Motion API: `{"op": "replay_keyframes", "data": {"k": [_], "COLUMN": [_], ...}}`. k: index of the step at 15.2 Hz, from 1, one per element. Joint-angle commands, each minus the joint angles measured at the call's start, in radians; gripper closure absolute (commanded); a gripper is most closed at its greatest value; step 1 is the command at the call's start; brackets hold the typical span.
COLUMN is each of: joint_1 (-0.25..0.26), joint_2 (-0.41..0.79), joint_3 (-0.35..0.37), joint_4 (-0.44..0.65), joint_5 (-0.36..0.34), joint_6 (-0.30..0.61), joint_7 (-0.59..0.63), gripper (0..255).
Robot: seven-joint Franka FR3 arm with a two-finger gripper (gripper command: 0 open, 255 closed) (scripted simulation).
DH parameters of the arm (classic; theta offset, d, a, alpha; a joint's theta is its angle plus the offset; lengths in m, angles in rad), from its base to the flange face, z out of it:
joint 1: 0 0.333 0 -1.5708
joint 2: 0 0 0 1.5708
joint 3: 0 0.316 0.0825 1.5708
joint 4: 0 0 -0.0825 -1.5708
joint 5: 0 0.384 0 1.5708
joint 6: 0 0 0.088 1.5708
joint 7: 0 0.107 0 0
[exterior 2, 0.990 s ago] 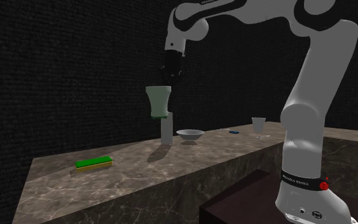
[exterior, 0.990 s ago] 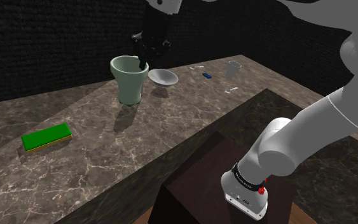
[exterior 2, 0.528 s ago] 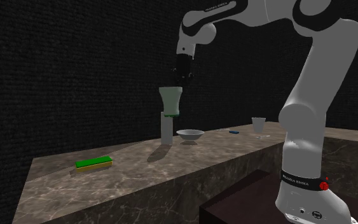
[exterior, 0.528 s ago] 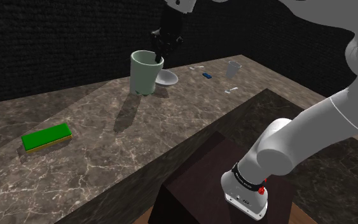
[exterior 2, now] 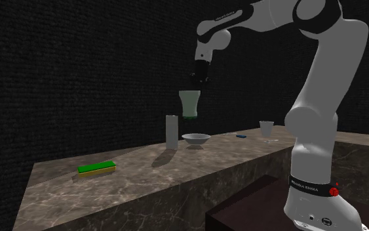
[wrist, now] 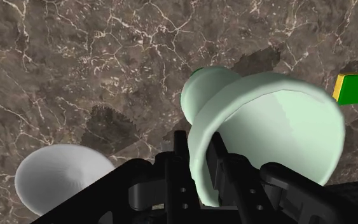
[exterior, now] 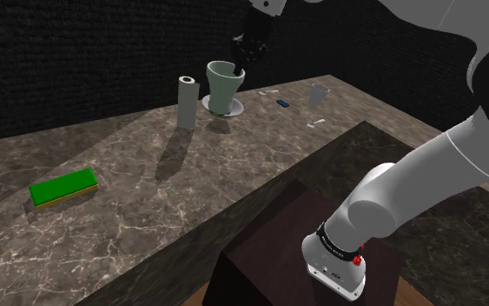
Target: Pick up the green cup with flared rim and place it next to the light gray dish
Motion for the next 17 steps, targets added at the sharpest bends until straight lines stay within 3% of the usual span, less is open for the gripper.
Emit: {"op": "replay_keyframes", "data": {"k": [1,9,17], "joint_1": [-0.017,-0.090,-0.175], "joint_2": [0.024,0.143,0.326], "joint_3": [-0.029,-0.143,-0.239], "joint_4": [0.021,0.154,0.375], "joint_5": [-0.004,-0.004,0.031], "joint_6": [-0.001,-0.037,-0.103], "joint_7": [-0.046,-0.230,-0.408], "gripper": [255,255,255]}}
